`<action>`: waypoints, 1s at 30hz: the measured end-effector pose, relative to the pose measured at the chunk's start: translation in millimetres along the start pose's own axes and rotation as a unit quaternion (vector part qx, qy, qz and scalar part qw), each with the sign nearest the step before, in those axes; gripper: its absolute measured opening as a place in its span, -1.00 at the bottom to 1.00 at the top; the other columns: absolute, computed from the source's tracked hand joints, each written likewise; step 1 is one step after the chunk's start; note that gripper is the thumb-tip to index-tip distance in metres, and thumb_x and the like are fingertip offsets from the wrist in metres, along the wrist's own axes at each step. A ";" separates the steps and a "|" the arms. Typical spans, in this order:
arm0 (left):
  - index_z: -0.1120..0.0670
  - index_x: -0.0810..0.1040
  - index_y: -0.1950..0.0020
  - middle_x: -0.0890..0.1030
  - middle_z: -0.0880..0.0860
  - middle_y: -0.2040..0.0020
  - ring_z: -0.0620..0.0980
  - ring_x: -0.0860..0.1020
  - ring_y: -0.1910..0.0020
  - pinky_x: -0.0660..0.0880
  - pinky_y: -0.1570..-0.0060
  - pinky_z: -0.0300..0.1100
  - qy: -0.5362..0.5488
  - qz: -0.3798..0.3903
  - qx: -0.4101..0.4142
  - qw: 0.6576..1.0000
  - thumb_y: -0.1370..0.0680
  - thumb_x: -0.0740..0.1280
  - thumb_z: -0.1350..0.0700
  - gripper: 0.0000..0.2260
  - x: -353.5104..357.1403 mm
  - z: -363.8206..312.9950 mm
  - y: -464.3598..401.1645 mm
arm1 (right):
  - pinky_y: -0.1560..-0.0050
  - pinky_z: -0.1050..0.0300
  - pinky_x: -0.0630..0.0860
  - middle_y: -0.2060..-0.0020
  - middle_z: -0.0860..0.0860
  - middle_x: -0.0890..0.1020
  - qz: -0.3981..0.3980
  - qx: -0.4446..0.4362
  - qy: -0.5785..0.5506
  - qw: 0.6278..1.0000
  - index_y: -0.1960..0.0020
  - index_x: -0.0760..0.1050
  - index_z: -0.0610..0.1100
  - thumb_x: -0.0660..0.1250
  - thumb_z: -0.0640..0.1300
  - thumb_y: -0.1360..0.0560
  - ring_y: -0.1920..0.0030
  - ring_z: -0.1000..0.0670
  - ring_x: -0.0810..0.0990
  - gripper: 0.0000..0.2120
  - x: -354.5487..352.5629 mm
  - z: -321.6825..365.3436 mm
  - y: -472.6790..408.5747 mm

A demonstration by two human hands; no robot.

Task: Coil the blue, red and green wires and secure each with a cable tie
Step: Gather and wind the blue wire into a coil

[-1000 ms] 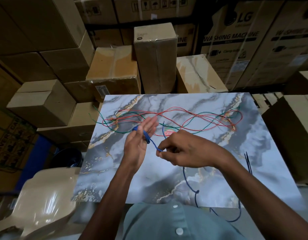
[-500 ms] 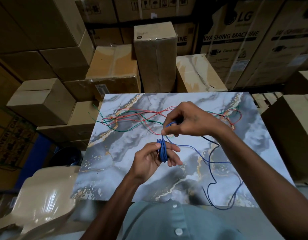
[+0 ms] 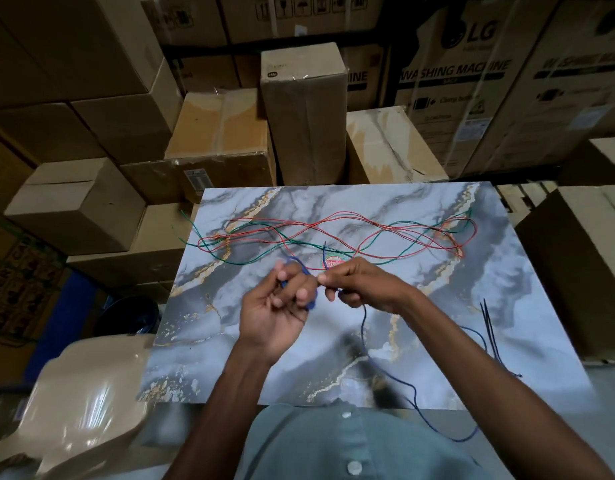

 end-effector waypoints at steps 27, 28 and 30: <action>0.12 0.49 -0.08 0.66 0.14 -0.19 0.04 0.65 -0.14 0.56 -0.19 -0.18 -0.071 -0.200 0.213 0.954 -0.72 0.06 0.10 -0.77 -6.4 -45.1 -13.4 | 0.23 0.19 0.42 0.33 0.06 0.71 -0.050 -0.077 0.220 0.971 -0.22 0.68 0.11 0.40 -0.10 -0.62 0.31 0.08 0.47 -0.78 32.5 -9.2 34.1; 0.12 0.48 -0.09 0.66 0.14 -0.18 0.04 0.64 -0.15 0.56 -0.18 -0.18 -0.104 -0.204 0.218 0.949 -0.72 0.05 0.09 -0.77 -6.3 -43.5 -12.5 | 0.23 0.17 0.42 0.34 0.05 0.70 -0.049 -0.085 0.196 0.976 -0.20 0.70 0.03 0.40 -0.12 -0.62 0.30 0.08 0.49 -0.80 31.3 -0.3 36.1; 0.13 0.47 -0.12 0.67 0.15 -0.18 0.04 0.63 -0.18 0.55 -0.16 -0.18 -0.157 -0.206 0.228 0.939 -0.70 0.06 0.09 -0.77 -6.2 -39.2 -12.3 | 0.22 0.01 0.43 0.34 0.08 0.69 -0.045 -0.102 0.167 0.980 -0.14 0.73 -0.10 0.40 -0.13 -0.63 0.28 0.00 0.52 -0.83 27.1 16.9 37.9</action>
Point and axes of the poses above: each hand's wrist, its own y-axis away from the middle knuckle, its own x-axis out of the palm, z = x × y, the point moved 1 cm from there along -y, towards the middle knuckle
